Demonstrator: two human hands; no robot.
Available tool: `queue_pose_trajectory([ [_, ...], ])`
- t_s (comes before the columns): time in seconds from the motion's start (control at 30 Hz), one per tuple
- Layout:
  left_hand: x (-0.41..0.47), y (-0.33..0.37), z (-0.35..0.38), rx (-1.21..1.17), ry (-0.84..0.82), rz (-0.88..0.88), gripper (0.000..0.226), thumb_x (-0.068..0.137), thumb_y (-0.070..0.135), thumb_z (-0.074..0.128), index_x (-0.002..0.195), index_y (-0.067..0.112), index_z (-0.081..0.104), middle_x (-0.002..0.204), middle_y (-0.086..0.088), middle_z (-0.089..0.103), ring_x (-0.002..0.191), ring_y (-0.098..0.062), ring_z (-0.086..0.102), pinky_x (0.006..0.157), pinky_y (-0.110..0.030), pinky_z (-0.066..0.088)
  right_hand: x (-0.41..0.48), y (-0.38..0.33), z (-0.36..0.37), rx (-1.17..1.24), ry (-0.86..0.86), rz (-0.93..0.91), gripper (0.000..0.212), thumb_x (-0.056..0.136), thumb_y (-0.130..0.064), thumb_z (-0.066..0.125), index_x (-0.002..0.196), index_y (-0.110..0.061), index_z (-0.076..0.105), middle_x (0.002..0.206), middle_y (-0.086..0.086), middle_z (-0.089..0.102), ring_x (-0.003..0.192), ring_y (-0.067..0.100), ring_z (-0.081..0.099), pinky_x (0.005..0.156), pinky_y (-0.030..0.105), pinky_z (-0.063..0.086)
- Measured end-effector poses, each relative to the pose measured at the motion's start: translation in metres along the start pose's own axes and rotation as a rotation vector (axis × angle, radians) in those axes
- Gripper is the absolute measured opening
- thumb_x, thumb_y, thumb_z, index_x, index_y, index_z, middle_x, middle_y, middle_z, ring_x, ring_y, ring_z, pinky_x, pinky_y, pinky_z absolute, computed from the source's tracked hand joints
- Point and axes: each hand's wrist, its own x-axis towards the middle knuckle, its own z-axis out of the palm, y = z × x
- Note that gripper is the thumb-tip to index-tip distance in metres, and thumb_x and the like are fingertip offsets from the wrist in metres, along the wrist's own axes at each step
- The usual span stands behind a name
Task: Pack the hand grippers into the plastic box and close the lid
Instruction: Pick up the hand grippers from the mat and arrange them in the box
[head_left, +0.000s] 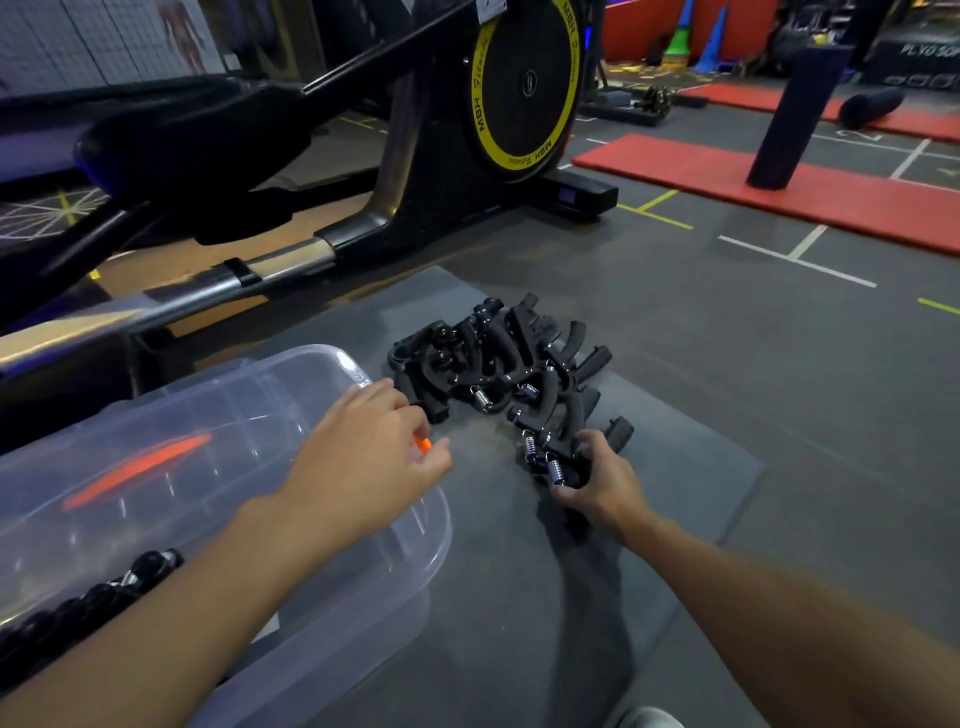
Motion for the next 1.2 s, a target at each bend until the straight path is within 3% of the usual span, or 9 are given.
queue_pose_trajectory([
  [0.17, -0.005, 0.004, -0.005, 0.017, -0.044, -0.024, 0.031, 0.094, 0.048, 0.042, 0.095, 0.028, 0.067, 0.104, 0.01, 0.059, 0.121, -0.01, 0.046, 0.118, -0.041, 0.014, -0.013, -0.04, -0.02, 0.212, 0.133, -0.026, 0.039, 0.07, -0.019, 0.082, 0.103, -0.016, 0.061, 0.09, -0.003, 0.063, 0.087, 0.018, 0.062, 0.066, 0.015, 0.042],
  [0.3, -0.009, 0.009, -0.023, -0.04, 0.084, 0.012, 0.025, 0.093, 0.041, 0.051, 0.115, 0.03, 0.059, 0.112, 0.011, 0.06, 0.11, -0.014, 0.055, 0.109, -0.037, 0.019, -0.03, -0.096, -0.042, 0.447, 0.104, -0.153, 0.042, 0.074, -0.013, 0.081, 0.109, -0.016, 0.058, 0.103, -0.003, 0.063, 0.089, 0.007, 0.06, 0.066, 0.003, 0.043],
  [0.33, -0.009, 0.008, -0.031, -0.052, 0.124, 0.018, 0.028, 0.092, 0.039, 0.055, 0.118, 0.03, 0.058, 0.112, 0.01, 0.061, 0.109, -0.016, 0.057, 0.108, -0.039, 0.023, -0.035, -0.112, -0.048, 0.479, 0.092, -0.196, 0.045, 0.074, -0.013, 0.082, 0.11, -0.017, 0.057, 0.105, -0.005, 0.062, 0.095, 0.008, 0.06, 0.072, 0.004, 0.044],
  [0.47, -0.013, -0.003, -0.071, -0.191, 0.275, 0.041, 0.042, 0.086, 0.029, 0.068, 0.126, 0.027, 0.057, 0.115, 0.006, 0.063, 0.107, -0.015, 0.061, 0.101, -0.044, 0.042, -0.063, -0.17, -0.07, 0.543, -0.022, -0.358, 0.053, 0.07, -0.017, 0.085, 0.109, -0.035, 0.053, 0.112, -0.01, 0.064, 0.099, 0.009, 0.062, 0.096, 0.039, 0.051],
  [0.57, -0.025, -0.017, -0.1, -0.292, 0.311, 0.067, 0.047, 0.084, 0.023, 0.071, 0.127, 0.032, 0.056, 0.116, 0.012, 0.061, 0.106, -0.006, 0.058, 0.097, -0.042, 0.047, -0.086, -0.203, -0.077, 0.555, -0.144, -0.438, 0.058, 0.068, -0.022, 0.086, 0.112, -0.04, 0.052, 0.112, -0.008, 0.068, 0.095, 0.011, 0.065, 0.091, 0.035, 0.053],
  [0.67, -0.043, -0.036, -0.12, -0.35, 0.316, 0.084, 0.044, 0.084, 0.019, 0.073, 0.122, 0.034, 0.06, 0.11, 0.017, 0.063, 0.101, -0.002, 0.059, 0.094, -0.036, 0.05, -0.104, -0.225, -0.073, 0.607, -0.281, -0.482, 0.058, 0.072, -0.012, 0.083, 0.115, -0.035, 0.052, 0.108, -0.006, 0.071, 0.083, 0.006, 0.066, 0.079, 0.028, 0.054],
  [0.87, -0.084, -0.069, -0.135, -0.375, 0.286, 0.094, 0.038, 0.084, 0.009, 0.073, 0.116, 0.028, 0.066, 0.099, 0.015, 0.067, 0.093, -0.001, 0.062, 0.085, -0.016, 0.047, -0.124, -0.254, -0.05, 0.749, -0.53, -0.432, 0.054, 0.072, -0.012, 0.073, 0.121, -0.019, 0.052, 0.112, 0.01, 0.07, 0.078, 0.021, 0.064, 0.079, 0.037, 0.054],
  [1.07, -0.114, -0.096, -0.125, -0.373, 0.26, 0.099, 0.031, 0.083, 0.012, 0.076, 0.111, 0.023, 0.07, 0.095, 0.012, 0.066, 0.087, -0.008, 0.063, 0.082, -0.029, 0.052, -0.123, -0.271, -0.016, 0.91, -0.577, -0.291, 0.027, 0.09, -0.007, 0.063, 0.115, -0.014, 0.056, 0.085, 0.011, 0.069, 0.072, 0.029, 0.059, 0.071, 0.037, 0.054],
  [1.2, -0.124, -0.112, -0.109, -0.363, 0.28, 0.084, 0.021, 0.083, 0.019, 0.075, 0.103, 0.022, 0.07, 0.088, 0.01, 0.067, 0.079, -0.007, 0.061, 0.074, -0.029, 0.051, -0.118, -0.274, 0.01, 0.872, -0.56, -0.2, 0.025, 0.095, -0.011, 0.058, 0.119, -0.014, 0.053, 0.089, 0.016, 0.064, 0.072, 0.029, 0.063, 0.071, 0.041, 0.056],
])
